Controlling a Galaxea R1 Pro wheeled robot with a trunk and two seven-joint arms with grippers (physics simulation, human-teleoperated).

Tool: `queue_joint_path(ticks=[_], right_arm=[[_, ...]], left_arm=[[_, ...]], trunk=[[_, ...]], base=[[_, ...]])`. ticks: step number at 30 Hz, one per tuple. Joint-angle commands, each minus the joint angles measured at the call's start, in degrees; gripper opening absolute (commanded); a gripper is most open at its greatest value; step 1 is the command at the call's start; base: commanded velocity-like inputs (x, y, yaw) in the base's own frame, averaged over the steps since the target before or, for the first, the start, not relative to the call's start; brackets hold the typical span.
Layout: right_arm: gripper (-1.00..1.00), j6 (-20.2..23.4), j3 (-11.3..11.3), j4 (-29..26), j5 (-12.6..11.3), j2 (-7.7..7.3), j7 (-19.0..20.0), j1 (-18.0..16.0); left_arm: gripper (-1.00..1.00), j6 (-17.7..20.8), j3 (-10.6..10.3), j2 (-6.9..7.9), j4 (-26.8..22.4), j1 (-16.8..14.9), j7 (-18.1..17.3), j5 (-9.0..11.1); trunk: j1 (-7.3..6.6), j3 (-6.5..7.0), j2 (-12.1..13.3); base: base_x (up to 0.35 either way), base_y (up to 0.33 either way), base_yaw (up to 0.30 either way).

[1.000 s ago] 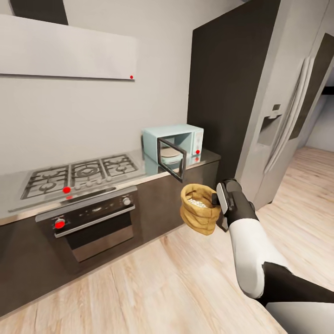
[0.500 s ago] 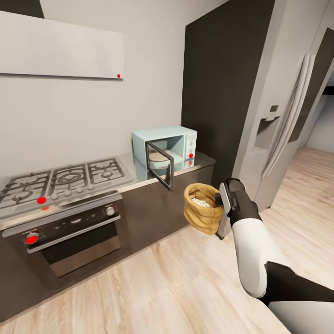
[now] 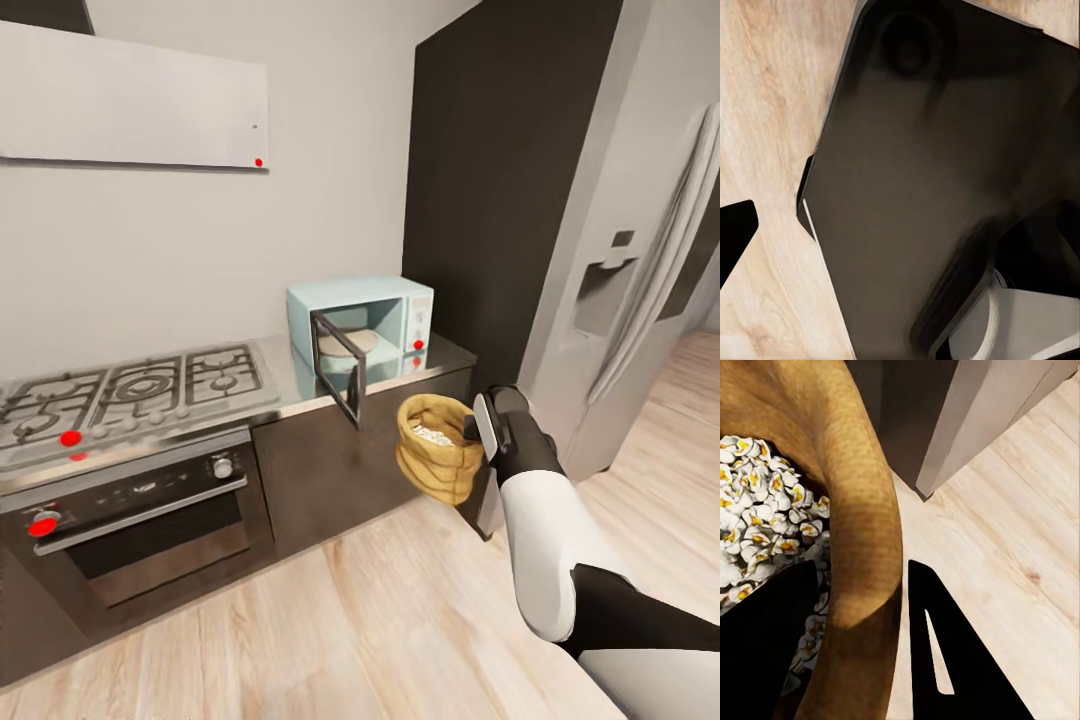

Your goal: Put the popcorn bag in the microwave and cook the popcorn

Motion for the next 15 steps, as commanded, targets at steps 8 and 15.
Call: queue_joint_path(ticks=[8,15], right_arm=[[-1.0,0.2,-0.1,0.0,0.5,0.05,0.1,0.0],[-1.0,0.2,-0.1,0.1,0.4,-0.36,0.1,0.0]], left_arm=[[1.0,0.0,0.2,-0.03,-0.1,0.0,0.1,0.1],[1.0,0.0,0.1,-0.03,0.0,0.0,0.1,0.1]], trunk=[[0.02,-0.05,0.0],[0.02,-0.05,0.0]], base=[[0.035,-0.325,0.158],[0.0,-0.332,0.001]])
